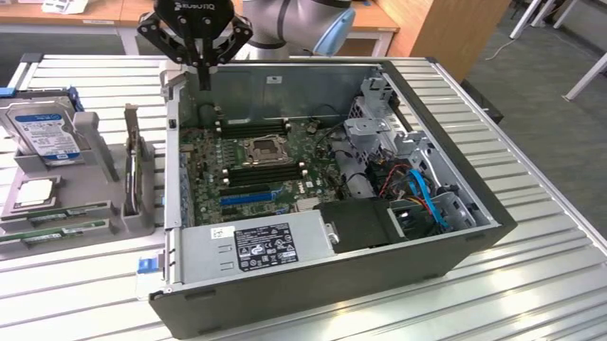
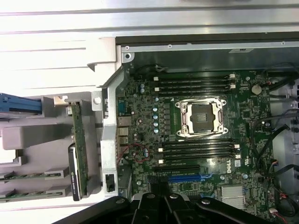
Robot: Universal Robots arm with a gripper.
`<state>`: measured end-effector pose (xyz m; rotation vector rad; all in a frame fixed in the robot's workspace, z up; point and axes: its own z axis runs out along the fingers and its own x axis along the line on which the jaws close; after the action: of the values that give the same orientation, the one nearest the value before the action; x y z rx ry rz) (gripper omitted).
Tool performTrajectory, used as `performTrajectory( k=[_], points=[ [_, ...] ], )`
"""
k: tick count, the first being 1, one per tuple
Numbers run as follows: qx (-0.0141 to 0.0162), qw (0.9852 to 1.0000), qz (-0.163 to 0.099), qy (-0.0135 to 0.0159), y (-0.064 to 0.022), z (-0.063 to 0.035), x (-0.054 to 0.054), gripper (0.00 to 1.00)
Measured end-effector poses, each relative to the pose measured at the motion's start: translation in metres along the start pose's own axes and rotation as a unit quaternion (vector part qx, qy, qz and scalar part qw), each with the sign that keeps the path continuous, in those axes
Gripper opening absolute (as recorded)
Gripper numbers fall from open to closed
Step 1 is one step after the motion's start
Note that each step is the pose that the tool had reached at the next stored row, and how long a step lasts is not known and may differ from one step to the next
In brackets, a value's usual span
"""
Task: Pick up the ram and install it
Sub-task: 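Reach for the ram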
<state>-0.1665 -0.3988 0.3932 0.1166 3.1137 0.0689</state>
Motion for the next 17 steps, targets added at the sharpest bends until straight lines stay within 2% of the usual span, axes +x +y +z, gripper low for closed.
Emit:
performTrajectory(
  k=[17],
  points=[
    [0.0,1.0,0.0,0.0,-0.0026,-0.0007,0.036,0.1]
  ],
)
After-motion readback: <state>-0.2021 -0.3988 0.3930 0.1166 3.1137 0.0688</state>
